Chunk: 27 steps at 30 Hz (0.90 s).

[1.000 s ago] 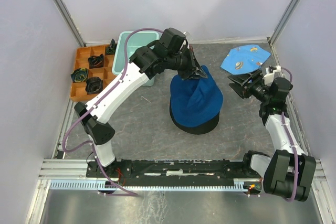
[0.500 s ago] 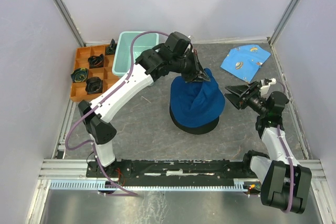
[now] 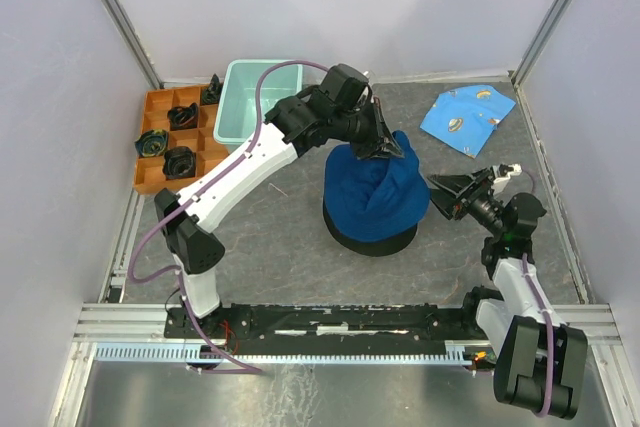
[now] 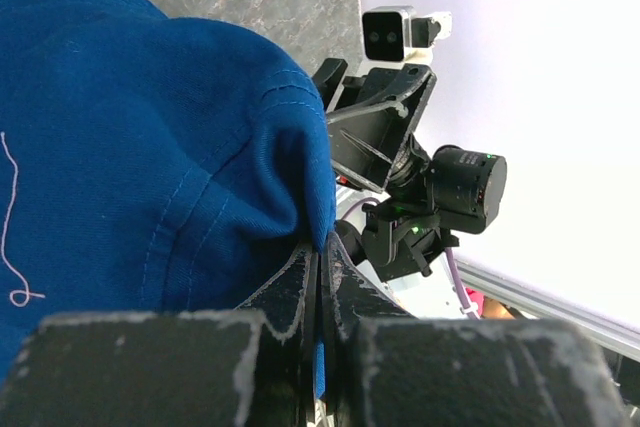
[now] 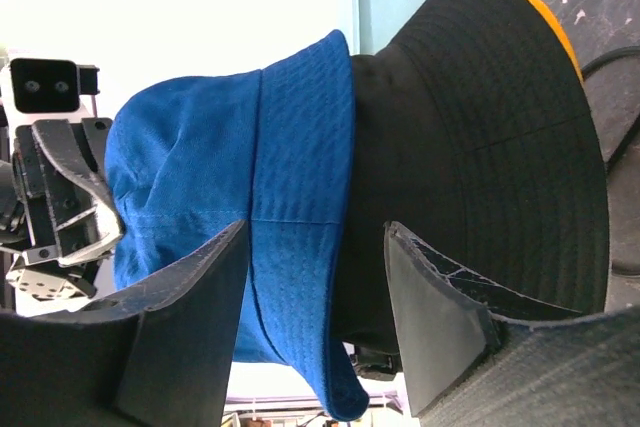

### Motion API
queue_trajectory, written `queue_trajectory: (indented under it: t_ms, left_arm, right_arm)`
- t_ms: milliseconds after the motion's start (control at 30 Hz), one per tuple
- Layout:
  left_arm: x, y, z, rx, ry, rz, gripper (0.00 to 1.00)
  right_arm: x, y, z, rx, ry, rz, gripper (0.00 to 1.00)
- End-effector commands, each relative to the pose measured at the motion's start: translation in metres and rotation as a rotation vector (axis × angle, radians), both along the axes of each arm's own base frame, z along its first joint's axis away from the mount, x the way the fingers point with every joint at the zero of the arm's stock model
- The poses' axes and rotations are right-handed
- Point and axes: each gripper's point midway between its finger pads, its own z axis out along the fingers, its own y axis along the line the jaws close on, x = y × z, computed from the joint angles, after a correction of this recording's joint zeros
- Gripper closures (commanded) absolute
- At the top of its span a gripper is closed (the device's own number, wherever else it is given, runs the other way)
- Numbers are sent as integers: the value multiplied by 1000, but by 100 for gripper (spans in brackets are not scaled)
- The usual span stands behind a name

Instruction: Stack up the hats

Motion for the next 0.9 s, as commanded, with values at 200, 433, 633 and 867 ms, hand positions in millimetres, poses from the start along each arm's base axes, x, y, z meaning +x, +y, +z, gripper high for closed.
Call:
queue_trajectory:
  t_ms: [200, 433, 633, 867]
  left_arm:
    - [9, -6, -3, -1, -87, -14, 97]
    - [10, -6, -5, 3, -91, -7, 97]
    - [10, -7, -9, -8, -86, -1, 97]
    - [10, 0, 0, -20, -112, 14, 82]
  right_arm:
    - [-14, 7, 24, 69, -109, 25, 42]
    - [-20, 13, 17, 79, -94, 44, 53]
    - [-24, 21, 16, 81, -88, 69, 62]
    - [-18, 21, 12, 40, -83, 66, 90]
